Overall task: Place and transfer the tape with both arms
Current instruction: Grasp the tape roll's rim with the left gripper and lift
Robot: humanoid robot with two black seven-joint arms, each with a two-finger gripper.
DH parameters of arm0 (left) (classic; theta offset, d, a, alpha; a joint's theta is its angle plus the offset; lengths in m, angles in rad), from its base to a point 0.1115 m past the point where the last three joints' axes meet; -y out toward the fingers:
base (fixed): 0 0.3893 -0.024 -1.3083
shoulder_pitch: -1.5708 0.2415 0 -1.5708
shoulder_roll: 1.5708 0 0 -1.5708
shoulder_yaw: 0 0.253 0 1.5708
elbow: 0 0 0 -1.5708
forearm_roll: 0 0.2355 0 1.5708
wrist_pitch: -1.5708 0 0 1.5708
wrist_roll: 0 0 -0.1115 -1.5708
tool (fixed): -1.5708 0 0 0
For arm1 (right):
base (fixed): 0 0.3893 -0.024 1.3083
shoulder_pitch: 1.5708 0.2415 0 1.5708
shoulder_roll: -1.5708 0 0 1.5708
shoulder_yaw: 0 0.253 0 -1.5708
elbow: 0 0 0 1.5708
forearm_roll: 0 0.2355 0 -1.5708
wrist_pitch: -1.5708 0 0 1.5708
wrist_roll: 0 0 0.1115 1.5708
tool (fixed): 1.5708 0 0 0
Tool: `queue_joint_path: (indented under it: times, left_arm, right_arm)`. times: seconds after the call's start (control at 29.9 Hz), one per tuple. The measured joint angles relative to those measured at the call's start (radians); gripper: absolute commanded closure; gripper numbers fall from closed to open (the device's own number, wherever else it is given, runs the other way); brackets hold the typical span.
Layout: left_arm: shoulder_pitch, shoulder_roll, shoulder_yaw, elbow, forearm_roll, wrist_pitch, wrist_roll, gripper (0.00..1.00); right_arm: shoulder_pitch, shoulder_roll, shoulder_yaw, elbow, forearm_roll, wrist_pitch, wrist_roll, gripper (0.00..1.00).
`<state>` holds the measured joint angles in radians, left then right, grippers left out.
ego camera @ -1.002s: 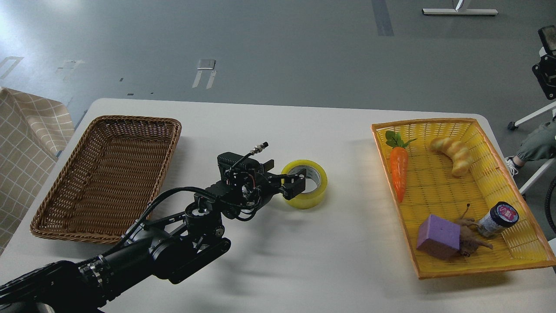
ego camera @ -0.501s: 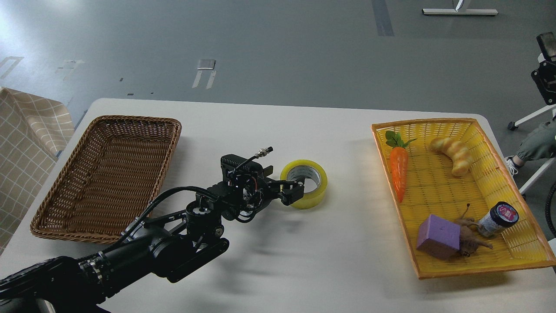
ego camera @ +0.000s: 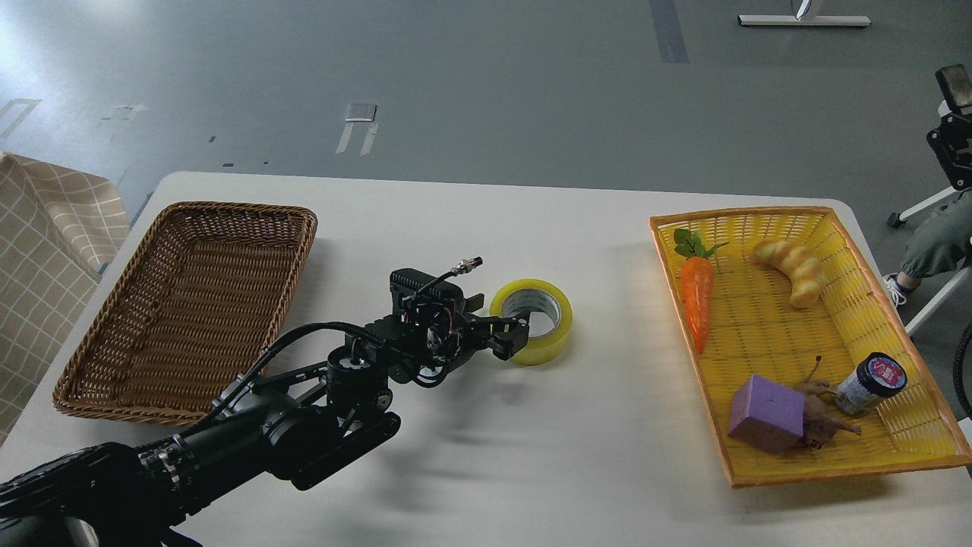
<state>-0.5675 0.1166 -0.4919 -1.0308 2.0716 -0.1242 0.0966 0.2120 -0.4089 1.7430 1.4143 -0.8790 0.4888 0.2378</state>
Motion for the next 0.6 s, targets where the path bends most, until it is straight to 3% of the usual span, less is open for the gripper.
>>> queue_joint_path:
  times: [0.03, 0.17, 0.23, 0.37, 0.6]
  left_arm:
    - [-0.003, 0.000, 0.004, 0.004, 0.000, -0.001, 0.000, 0.35]
    - [-0.011, 0.000, 0.011, 0.014, -0.001, -0.002, 0.003, 0.40]
    - [-0.015, -0.001, 0.014, 0.021, -0.001, -0.002, 0.018, 0.50]
    - [-0.018, -0.002, 0.014, 0.030, -0.002, -0.004, 0.055, 0.56]
    - [-0.018, -0.002, 0.014, 0.031, -0.004, -0.015, 0.067, 0.61]
  right_arm:
    - [-0.002, 0.000, 0.000, 0.000, 0.000, 0.000, 0.000, 0.00]
    - [-0.008, 0.000, 0.000, 0.000, 0.000, 0.000, 0.001, 0.00]
    - [-0.010, 0.000, 0.000, 0.000, 0.000, 0.000, 0.002, 0.00]
    - [-0.013, 0.001, 0.001, 0.001, 0.000, 0.000, 0.002, 0.00]
    - [-0.016, 0.001, 0.001, 0.002, 0.000, 0.000, 0.002, 0.00]
